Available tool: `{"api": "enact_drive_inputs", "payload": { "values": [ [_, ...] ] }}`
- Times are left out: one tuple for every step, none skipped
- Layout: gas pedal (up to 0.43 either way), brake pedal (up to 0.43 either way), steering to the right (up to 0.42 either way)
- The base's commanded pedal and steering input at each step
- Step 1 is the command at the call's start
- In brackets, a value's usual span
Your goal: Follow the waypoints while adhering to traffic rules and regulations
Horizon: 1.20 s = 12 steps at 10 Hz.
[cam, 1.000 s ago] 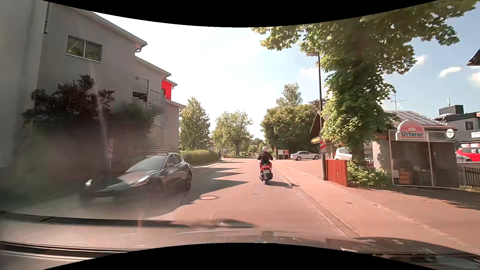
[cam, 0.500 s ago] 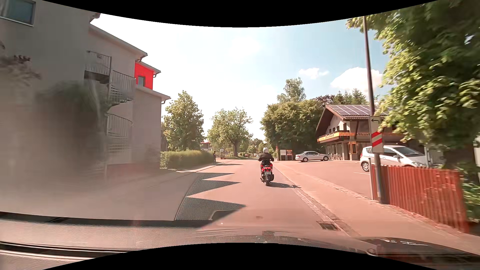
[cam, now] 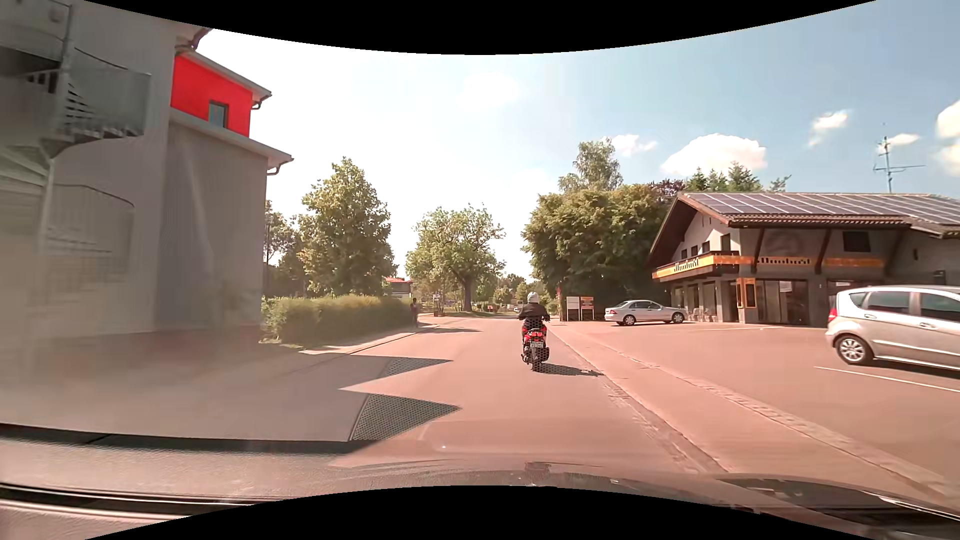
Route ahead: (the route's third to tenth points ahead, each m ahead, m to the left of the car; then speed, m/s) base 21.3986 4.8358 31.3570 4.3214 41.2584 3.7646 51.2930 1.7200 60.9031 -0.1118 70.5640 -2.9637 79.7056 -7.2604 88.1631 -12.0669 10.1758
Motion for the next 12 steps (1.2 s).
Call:
{"api": "enact_drive_inputs", "payload": {
  "values": [
    [0.189,0.012,0.011],
    [0.189,0.012,0.011],
    [0.189,0.012,0.011],
    [0.177,0.012,0.011],
    [0.157,0.012,0.009],
    [0.150,0.012,0.005],
    [0.150,0.006,0.005],
    [0.150,0.012,0.005],
    [0.150,0.012,0.006],
    [0.150,0.012,0.009],
    [0.150,0.006,0.010],
    [0.150,0.012,0.010]
  ]
}}
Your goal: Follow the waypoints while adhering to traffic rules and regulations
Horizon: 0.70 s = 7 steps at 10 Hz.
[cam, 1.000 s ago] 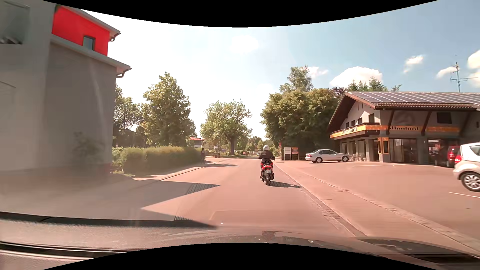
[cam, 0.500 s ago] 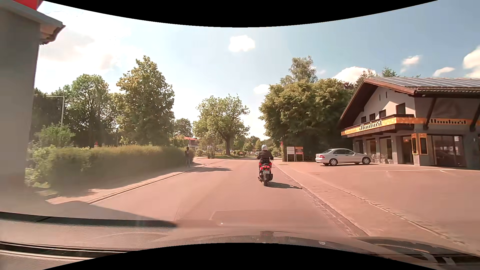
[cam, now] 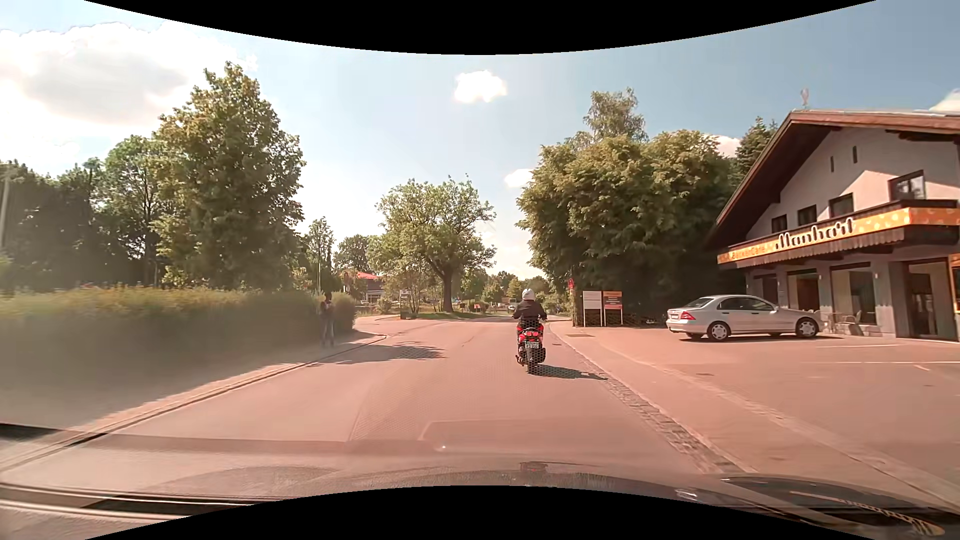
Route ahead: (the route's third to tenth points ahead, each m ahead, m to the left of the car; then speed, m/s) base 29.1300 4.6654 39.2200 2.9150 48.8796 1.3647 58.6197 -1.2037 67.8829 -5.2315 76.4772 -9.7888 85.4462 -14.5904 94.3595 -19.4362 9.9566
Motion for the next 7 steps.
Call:
{"api": "enact_drive_inputs", "payload": {
  "values": [
    [0.150,0.012,0.011],
    [0.150,0.012,0.009],
    [0.150,0.012,0.007],
    [0.150,0.006,0.007],
    [0.150,0.012,0.006],
    [0.150,0.006,0.006],
    [0.150,0.006,0.006]
  ]
}}
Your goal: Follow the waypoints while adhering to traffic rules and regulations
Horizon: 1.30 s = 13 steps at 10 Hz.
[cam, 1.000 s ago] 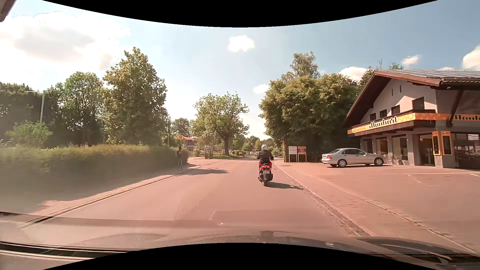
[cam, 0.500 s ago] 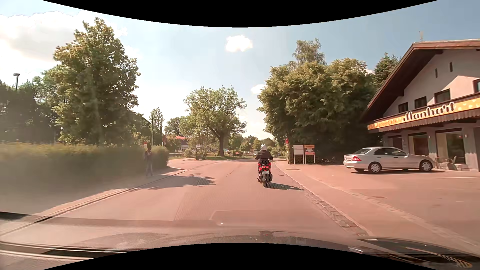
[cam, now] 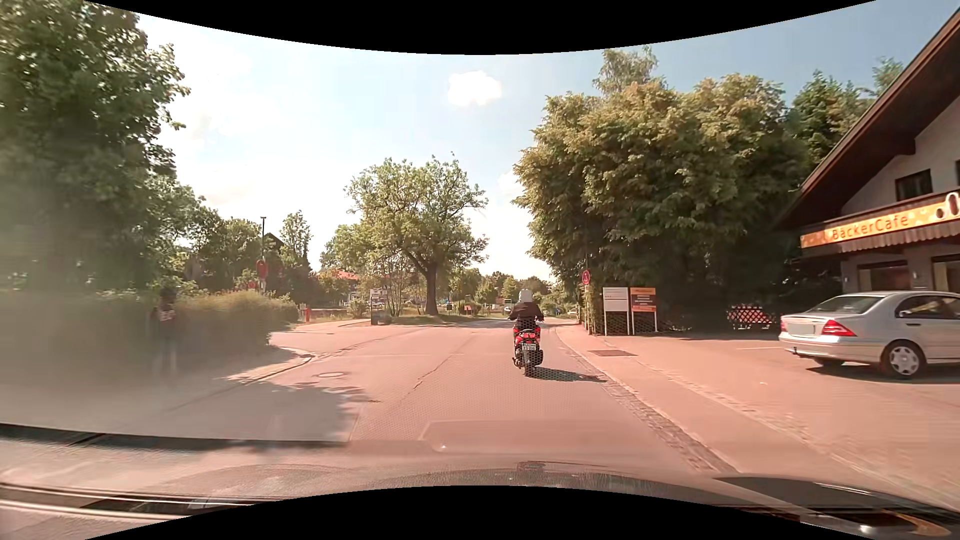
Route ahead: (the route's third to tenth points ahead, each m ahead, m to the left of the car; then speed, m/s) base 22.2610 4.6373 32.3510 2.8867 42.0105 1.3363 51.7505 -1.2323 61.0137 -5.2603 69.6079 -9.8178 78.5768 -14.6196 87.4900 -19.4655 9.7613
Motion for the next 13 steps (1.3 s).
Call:
{"api": "enact_drive_inputs", "payload": {
  "values": [
    [0.150,0.012,0.006],
    [0.150,0.012,0.006],
    [0.150,0.012,0.008],
    [0.150,0.012,0.010],
    [0.150,0.006,0.010],
    [0.150,0.006,0.011],
    [0.150,0.006,0.012],
    [0.150,0.012,0.012],
    [0.150,0.006,0.012],
    [0.150,0.012,0.011],
    [0.150,0.012,0.008],
    [0.118,0.006,0.008],
    [0.118,0.012,0.008]
  ]
}}
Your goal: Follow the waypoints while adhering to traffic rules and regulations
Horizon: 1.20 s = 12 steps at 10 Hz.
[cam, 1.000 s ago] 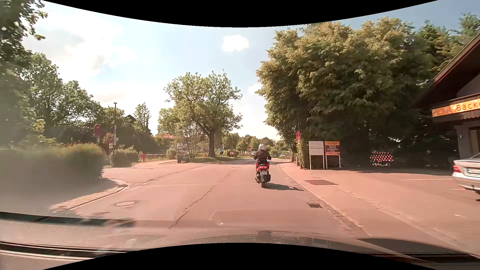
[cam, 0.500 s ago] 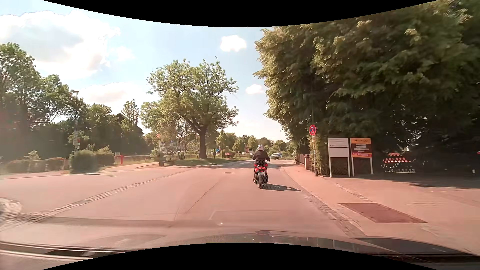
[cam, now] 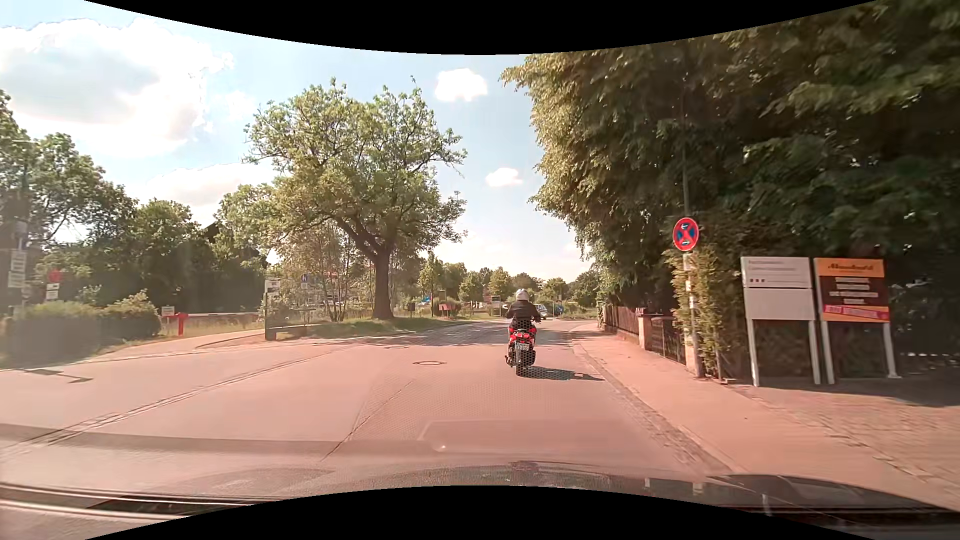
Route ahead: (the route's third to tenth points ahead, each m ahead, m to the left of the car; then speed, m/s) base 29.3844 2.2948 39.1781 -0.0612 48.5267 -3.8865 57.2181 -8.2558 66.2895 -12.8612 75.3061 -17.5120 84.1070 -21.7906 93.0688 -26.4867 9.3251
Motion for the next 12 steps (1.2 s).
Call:
{"api": "enact_drive_inputs", "payload": {
  "values": [
    [0.118,0.006,0.008],
    [0.118,0.012,0.008],
    [0.118,0.012,0.011],
    [0.118,0.006,0.014],
    [0.118,0.006,0.017],
    [0.130,0.012,0.023],
    [0.157,0.006,0.029],
    [0.177,0.012,0.035],
    [0.189,0.012,0.039],
    [0.209,0.006,0.036],
    [0.209,0.012,0.035],
    [0.209,0.012,0.035]
  ]
}}
